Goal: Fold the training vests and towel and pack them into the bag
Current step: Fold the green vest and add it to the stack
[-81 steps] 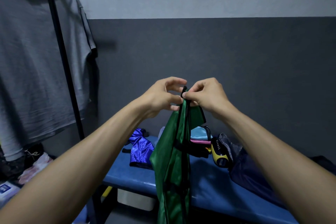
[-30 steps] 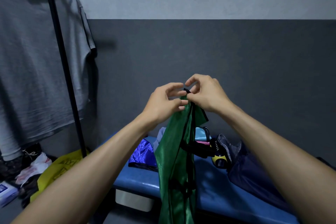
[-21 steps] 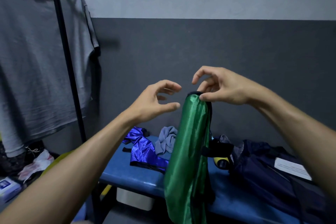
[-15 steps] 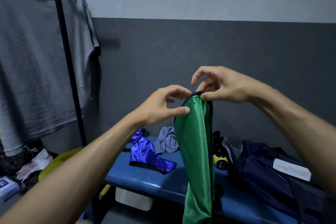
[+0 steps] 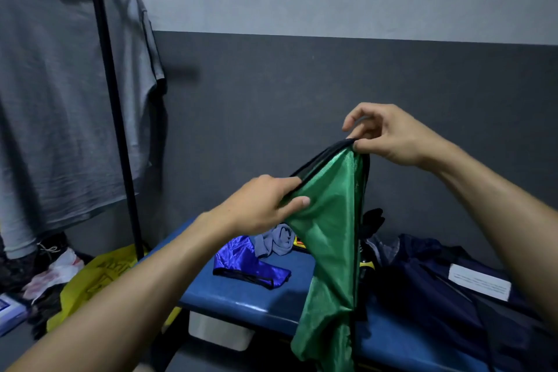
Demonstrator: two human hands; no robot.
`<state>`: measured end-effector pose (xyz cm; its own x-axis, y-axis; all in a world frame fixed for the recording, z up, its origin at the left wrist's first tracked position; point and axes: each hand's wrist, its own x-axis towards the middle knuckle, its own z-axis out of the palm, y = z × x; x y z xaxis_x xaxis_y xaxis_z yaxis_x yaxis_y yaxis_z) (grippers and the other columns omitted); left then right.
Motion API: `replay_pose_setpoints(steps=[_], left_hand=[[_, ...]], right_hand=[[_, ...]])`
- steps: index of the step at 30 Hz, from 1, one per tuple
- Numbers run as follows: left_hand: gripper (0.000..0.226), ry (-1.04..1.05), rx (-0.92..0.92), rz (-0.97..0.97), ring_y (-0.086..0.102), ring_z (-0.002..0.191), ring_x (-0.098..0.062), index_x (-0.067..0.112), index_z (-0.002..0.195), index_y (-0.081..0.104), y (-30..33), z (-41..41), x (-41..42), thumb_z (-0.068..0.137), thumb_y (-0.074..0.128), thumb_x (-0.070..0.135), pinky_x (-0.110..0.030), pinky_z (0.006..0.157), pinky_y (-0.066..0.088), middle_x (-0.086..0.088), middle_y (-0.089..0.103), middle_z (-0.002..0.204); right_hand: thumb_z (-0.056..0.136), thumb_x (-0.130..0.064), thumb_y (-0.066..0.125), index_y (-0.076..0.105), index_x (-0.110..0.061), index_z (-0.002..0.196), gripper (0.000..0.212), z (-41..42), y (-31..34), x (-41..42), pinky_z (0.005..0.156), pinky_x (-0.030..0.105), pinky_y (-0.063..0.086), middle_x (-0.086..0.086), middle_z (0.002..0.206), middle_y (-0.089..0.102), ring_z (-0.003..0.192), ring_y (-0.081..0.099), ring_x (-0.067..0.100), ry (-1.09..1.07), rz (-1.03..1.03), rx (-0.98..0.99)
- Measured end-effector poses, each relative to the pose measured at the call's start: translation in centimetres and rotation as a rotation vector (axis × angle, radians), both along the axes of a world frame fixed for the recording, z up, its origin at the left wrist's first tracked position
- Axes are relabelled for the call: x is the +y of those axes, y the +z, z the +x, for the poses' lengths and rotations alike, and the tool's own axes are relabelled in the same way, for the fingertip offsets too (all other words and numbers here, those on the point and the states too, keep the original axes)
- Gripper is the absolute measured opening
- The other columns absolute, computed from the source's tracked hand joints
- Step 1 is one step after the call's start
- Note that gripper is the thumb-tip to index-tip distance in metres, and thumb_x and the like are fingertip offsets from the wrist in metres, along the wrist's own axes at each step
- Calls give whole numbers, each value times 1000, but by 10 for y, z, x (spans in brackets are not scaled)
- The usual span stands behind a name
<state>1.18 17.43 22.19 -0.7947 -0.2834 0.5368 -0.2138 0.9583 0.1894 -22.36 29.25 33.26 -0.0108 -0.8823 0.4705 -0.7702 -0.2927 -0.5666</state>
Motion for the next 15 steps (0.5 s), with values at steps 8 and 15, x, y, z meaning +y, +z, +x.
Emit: replay_pose_setpoints(steps=[8, 15], left_hand=[[37, 149, -102, -594, 63, 79, -34, 26, 81, 43, 80, 23, -18, 104, 30, 52, -38, 78, 41, -6, 64, 74], [40, 78, -291, -278, 44, 61, -17, 17, 74, 52, 126, 27, -14, 104, 51, 44, -33, 63, 35, 1, 53, 65]], right_hand=[[87, 11, 69, 66, -12, 106, 31, -20, -13, 14, 84, 19, 47, 2, 81, 69, 79, 62, 9, 36, 61, -238], [84, 8, 68, 65, -15, 108, 33, -19, -26, 18, 82, 31, 58, 6, 88, 66, 81, 68, 16, 156, 127, -530]])
